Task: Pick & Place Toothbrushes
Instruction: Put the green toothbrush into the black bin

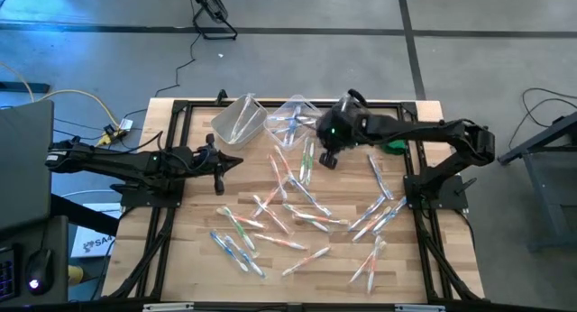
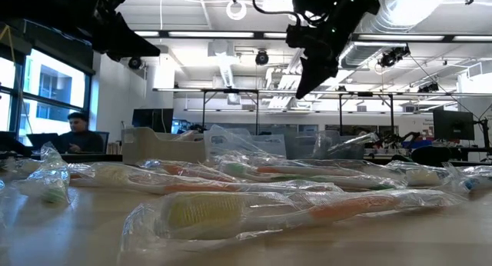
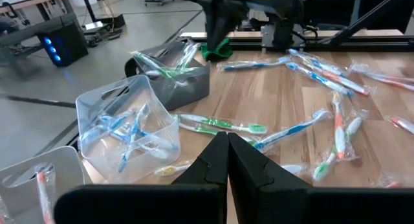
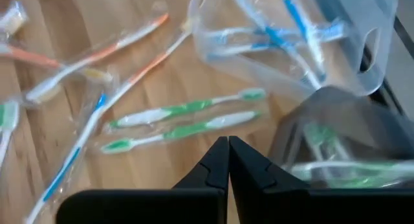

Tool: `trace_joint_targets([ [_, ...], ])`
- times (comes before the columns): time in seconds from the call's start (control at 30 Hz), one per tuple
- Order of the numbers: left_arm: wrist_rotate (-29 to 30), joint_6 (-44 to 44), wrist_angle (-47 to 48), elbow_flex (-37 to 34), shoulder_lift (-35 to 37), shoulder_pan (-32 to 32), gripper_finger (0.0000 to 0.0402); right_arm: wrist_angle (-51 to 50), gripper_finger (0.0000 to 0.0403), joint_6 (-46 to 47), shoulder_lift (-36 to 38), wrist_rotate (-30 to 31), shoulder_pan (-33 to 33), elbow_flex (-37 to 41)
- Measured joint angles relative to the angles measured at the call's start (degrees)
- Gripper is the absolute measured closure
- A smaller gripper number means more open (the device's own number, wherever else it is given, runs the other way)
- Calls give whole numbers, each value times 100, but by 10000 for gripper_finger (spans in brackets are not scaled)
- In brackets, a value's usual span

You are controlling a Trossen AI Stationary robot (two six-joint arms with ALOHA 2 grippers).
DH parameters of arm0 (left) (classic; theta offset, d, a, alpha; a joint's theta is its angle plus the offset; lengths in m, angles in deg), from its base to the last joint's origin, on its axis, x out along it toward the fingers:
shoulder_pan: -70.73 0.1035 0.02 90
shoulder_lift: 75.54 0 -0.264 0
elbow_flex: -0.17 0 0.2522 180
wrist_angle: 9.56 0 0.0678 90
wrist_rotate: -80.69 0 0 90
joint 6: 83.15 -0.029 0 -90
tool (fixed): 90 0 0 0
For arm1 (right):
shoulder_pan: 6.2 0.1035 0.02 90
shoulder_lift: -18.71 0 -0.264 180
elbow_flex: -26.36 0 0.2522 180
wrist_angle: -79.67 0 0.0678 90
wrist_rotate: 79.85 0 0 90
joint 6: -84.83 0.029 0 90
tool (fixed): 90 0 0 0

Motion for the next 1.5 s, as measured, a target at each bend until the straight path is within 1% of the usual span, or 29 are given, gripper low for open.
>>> trace_joint_targets([
  [0.23,-11,2,0,0,0,0,402,-5,400,700,2,960,739,327],
  [0.5,-16,-4,0,0,0,0,402,-19,401,1976,2,990,1295,485],
  [0.57,-18,-2,0,0,0,0,402,88,401,2358,2,1107,1446,485],
  [0.8,-22,0,0,0,0,0,402,683,401,3756,2,1863,1973,485],
  [0.93,-24,0,0,0,0,0,402,801,401,4556,2,2530,2203,485],
  [1.07,-24,0,0,0,0,0,402,844,401,5161,2,3309,2314,485],
  [1.17,-24,2,0,0,0,-1,402,932,401,5497,-21,3679,2279,485],
  [1.3,-24,2,0,0,0,0,402,981,401,5382,-52,3665,2202,483],
  [1.4,-24,2,9,0,0,-2,402,1048,398,5513,-52,3672,2140,482],
  [1.5,-24,2,9,0,0,0,402,1046,381,5543,-52,3623,2033,482],
])
